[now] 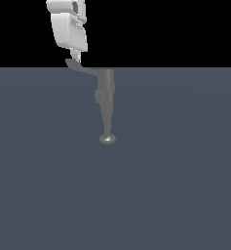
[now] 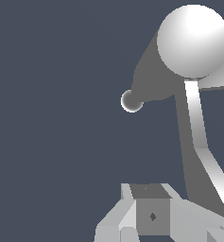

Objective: Turn on the faucet by rotating a designated handle.

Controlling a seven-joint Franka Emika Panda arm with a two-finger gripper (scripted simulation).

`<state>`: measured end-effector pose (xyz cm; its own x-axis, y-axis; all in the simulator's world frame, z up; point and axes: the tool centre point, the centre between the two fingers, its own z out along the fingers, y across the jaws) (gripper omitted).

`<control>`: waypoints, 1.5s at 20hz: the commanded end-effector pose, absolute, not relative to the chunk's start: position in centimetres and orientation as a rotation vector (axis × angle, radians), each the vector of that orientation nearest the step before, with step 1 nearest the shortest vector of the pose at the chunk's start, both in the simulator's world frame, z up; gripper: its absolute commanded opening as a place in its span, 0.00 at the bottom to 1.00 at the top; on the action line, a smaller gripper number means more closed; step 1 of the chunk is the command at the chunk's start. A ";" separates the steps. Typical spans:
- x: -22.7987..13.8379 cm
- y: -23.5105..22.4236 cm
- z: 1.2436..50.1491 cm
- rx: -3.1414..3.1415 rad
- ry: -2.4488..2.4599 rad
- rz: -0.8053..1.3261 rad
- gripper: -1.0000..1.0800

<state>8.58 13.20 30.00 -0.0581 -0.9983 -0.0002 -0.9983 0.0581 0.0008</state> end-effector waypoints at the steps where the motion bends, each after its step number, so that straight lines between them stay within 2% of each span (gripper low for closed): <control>1: 8.2 13.2 30.0 2.156 -2.285 -0.001 0.00; 30: 1.4 13.4 30.0 2.155 -2.286 -0.001 0.00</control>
